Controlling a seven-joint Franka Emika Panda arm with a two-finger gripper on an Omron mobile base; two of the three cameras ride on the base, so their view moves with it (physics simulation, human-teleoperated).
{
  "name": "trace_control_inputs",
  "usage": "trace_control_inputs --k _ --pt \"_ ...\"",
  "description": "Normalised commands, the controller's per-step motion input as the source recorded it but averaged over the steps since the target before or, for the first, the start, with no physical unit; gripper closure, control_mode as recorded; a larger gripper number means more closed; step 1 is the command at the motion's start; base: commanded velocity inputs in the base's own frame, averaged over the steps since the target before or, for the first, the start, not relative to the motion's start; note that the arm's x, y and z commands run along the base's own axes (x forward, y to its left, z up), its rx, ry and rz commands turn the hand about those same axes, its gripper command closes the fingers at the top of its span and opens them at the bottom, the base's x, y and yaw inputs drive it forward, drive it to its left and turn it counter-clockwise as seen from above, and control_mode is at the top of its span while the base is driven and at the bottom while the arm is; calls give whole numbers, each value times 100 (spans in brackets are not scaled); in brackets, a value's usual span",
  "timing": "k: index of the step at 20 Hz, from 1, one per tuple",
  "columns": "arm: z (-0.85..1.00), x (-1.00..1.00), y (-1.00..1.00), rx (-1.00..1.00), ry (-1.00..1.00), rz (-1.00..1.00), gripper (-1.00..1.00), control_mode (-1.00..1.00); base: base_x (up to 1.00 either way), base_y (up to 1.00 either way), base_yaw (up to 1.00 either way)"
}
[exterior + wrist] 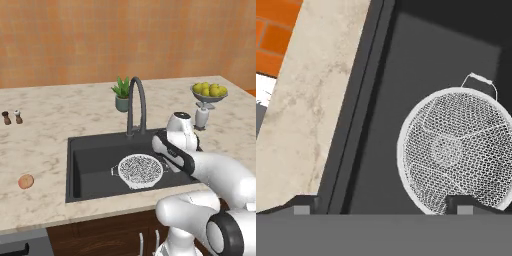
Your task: Put the colander in the sink, put the peach in the colander, and turn on the sink faucet and pour water over the colander.
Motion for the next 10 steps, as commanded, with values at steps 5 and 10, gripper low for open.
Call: trace_control_inputs --k 5,10 --pt "73 -73 0 5 25 -35 -100 -100 0 0 0" --pt "28 -100 38 4 10 -44 -100 -100 0 0 0"
